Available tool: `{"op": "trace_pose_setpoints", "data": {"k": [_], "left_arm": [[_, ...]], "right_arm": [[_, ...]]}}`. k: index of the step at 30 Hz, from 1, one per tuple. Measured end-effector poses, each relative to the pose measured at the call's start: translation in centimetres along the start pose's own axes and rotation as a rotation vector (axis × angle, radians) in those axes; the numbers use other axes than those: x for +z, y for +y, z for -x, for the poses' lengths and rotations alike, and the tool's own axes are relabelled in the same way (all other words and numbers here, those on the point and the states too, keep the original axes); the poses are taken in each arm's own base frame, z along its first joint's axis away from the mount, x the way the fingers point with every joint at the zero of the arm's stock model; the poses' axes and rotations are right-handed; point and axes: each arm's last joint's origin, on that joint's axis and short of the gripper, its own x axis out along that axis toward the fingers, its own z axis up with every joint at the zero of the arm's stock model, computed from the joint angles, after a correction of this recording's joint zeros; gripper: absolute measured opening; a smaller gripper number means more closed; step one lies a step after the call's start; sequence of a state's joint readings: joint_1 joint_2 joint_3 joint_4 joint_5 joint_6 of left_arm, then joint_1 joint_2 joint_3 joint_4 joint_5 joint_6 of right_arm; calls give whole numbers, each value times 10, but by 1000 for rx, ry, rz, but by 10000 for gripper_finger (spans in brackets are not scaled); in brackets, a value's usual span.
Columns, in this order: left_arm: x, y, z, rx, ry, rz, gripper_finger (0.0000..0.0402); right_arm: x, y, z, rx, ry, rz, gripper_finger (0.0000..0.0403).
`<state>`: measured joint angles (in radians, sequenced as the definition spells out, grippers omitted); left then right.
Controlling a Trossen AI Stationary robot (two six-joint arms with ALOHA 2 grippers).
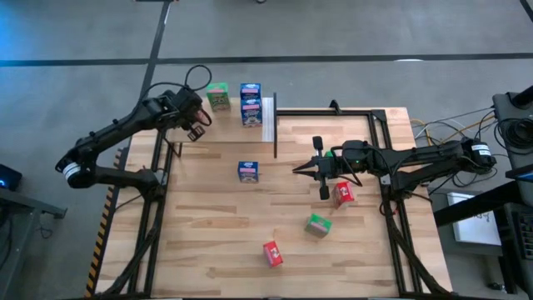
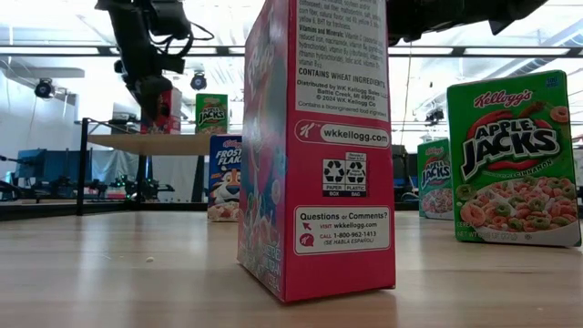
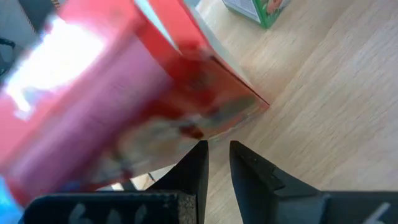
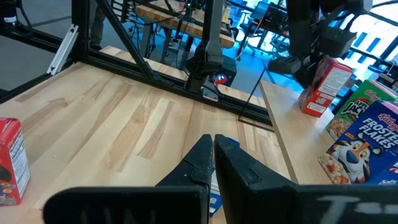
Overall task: Stack cereal on shelf
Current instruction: Put the middle left red cereal box on the shelf
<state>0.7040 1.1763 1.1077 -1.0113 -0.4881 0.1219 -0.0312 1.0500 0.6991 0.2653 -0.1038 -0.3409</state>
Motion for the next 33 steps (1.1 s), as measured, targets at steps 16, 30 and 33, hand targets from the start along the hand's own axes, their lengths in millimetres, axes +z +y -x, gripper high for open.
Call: {"op": "trace_pose_setpoints", "data": {"k": [16, 30, 33], "left_arm": [[2, -3, -8, 52, -39, 0, 48], [2, -3, -8, 49, -38, 55, 48], [0, -3, -8, 47, -19, 59, 48]], "right_arm": [[0, 0, 0, 0, 0, 2, 9], [0, 0, 0, 0, 0, 2, 9], [0, 0, 0, 0, 0, 2, 9]]}}
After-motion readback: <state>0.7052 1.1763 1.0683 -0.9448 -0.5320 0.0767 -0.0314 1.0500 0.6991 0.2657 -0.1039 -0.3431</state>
